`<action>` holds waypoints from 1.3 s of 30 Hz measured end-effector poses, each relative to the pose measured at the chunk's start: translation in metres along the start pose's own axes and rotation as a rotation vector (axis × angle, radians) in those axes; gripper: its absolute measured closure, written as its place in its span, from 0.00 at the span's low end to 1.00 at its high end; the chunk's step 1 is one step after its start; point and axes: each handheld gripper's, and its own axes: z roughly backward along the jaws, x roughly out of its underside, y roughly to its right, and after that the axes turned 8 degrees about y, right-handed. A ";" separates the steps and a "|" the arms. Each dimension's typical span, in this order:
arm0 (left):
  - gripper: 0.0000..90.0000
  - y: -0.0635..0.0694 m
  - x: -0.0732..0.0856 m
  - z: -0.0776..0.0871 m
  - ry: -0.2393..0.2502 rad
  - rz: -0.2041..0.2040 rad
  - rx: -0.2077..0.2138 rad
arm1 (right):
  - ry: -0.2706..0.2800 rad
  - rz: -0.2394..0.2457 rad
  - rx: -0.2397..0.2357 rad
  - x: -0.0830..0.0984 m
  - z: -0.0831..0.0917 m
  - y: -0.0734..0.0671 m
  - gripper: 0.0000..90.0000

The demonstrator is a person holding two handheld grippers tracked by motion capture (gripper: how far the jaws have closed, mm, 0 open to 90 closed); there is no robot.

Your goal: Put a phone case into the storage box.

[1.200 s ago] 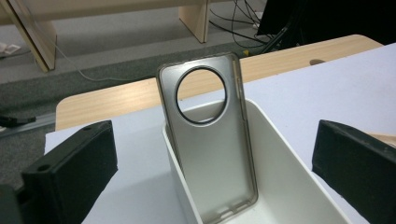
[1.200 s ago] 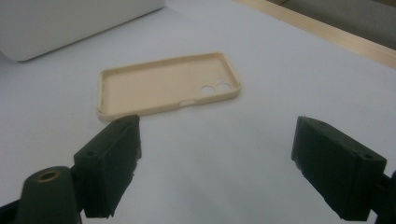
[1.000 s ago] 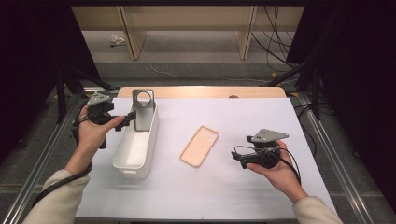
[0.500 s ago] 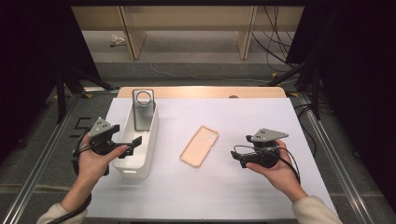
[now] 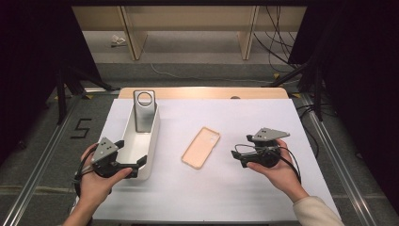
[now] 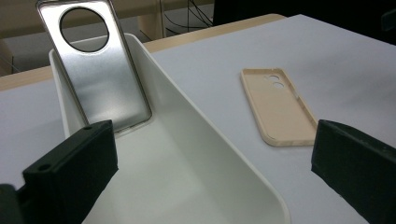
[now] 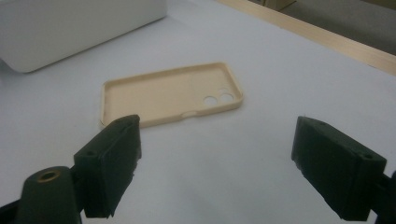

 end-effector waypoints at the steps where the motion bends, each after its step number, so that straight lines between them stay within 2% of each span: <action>1: 0.00 0.001 0.001 0.000 -0.001 -0.002 0.001 | 0.000 0.001 -0.001 0.000 0.000 0.000 0.19; 9: 0.00 0.005 0.004 0.001 -0.006 -0.015 0.024 | 0.002 -0.004 0.000 0.000 0.000 0.001 0.19; 20: 0.00 0.005 0.005 0.001 -0.004 -0.022 0.022 | 0.011 -0.006 0.006 0.000 0.003 0.002 0.19; 27: 0.00 0.006 0.005 0.000 0.001 -0.021 0.027 | 0.007 -0.008 -0.006 -0.002 -0.003 -0.001 0.19; 31: 0.00 0.008 0.004 0.000 0.000 -0.023 0.024 | -0.004 0.003 -0.041 -0.004 -0.008 -0.009 0.37; 33: 0.00 0.009 0.004 -0.001 0.000 -0.026 0.025 | -0.012 0.025 -0.063 -0.005 -0.011 -0.013 0.48; 36: 0.01 0.009 0.004 -0.001 -0.002 -0.030 0.024 | -0.042 0.084 -0.073 -0.008 -0.018 -0.022 0.74; 39: 0.01 0.008 0.004 0.000 -0.003 -0.021 0.022 | -0.069 0.088 -0.094 -0.015 -0.030 -0.030 0.89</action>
